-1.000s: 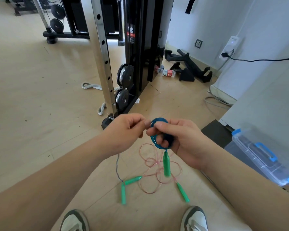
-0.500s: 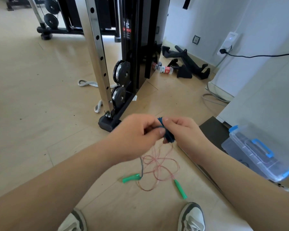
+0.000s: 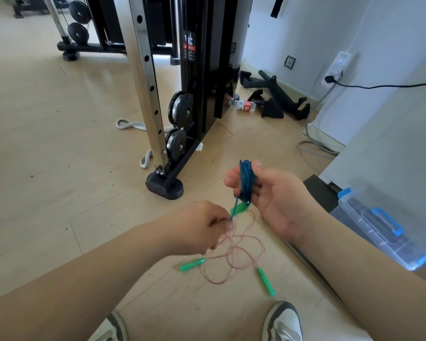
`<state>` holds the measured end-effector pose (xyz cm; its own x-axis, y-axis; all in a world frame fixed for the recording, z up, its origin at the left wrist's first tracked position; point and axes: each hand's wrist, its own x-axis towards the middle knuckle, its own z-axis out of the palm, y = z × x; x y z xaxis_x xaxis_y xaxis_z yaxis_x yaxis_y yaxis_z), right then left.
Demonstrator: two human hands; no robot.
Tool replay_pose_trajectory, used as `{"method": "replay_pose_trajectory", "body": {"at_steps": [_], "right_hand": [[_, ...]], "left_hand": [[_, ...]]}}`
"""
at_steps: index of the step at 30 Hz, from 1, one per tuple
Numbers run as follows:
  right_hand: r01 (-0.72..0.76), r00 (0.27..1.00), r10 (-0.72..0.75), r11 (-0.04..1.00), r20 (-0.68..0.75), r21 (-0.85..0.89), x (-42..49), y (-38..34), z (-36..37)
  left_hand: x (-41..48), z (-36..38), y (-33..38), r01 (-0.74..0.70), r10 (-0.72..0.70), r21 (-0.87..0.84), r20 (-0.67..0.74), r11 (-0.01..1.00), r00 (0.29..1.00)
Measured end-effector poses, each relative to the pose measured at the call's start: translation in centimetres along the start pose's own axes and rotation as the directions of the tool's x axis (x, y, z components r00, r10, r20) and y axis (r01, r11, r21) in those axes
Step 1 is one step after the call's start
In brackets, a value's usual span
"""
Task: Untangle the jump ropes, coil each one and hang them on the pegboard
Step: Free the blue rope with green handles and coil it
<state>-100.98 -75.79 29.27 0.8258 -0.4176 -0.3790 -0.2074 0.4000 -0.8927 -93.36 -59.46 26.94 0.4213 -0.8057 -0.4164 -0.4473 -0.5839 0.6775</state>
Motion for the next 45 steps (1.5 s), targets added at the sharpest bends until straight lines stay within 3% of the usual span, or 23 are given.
{"method": "replay_pose_trajectory", "body": {"at_steps": [2,4,9,13,16,20,26,29,36,45], "right_hand": [[0.002,0.994,-0.023,0.981,-0.106,-0.194,0.4,0.0,0.1],[0.062,0.989,-0.116,0.891,-0.093,-0.450,0.3,0.2,-0.1],[0.104,0.995,-0.069,0.741,0.078,-0.663,-0.7,1.2,-0.6],[0.067,0.987,0.032,0.814,0.160,-0.577,-1.0,0.7,-0.7],[0.076,0.966,0.030,0.916,0.256,-0.395,-1.4,0.4,-0.1],[0.035,0.972,0.006,0.984,0.235,-0.174,-1.1,0.3,0.3],[0.027,0.986,-0.019,0.999,0.164,-0.046,-0.6,0.4,0.7],[0.071,0.986,-0.066,0.997,0.150,-0.029,-0.7,0.1,0.7],[0.028,0.992,-0.029,1.000,0.122,0.004,-0.8,-0.1,0.2],[0.015,0.992,-0.020,0.999,0.123,0.041,-0.8,-0.5,-0.1]], "left_hand": [[-0.5,0.4,0.6,-0.040,0.038,0.049,0.057,0.998,0.998],[-0.8,0.3,1.2,-0.102,0.100,0.038,0.043,0.994,0.994],[-1.7,-2.1,2.5,-0.297,0.245,-0.187,-0.255,0.936,0.935],[-1.5,-4.0,1.7,-0.329,0.215,-0.157,-0.493,0.931,0.843],[-0.9,-4.2,0.4,-0.281,0.108,-0.235,-0.557,0.930,0.824],[-0.2,-3.5,-0.6,-0.114,0.010,-0.217,-0.429,0.970,0.903],[0.1,-1.8,-0.5,0.004,-0.030,-0.151,-0.168,0.989,0.985],[0.1,-1.6,-0.1,-0.021,-0.017,-0.235,-0.160,0.972,0.987],[0.3,-1.6,0.5,-0.038,-0.028,-0.524,-0.119,0.851,0.993],[0.3,-1.0,1.6,-0.088,0.014,-0.558,-0.136,0.825,0.991]]}}
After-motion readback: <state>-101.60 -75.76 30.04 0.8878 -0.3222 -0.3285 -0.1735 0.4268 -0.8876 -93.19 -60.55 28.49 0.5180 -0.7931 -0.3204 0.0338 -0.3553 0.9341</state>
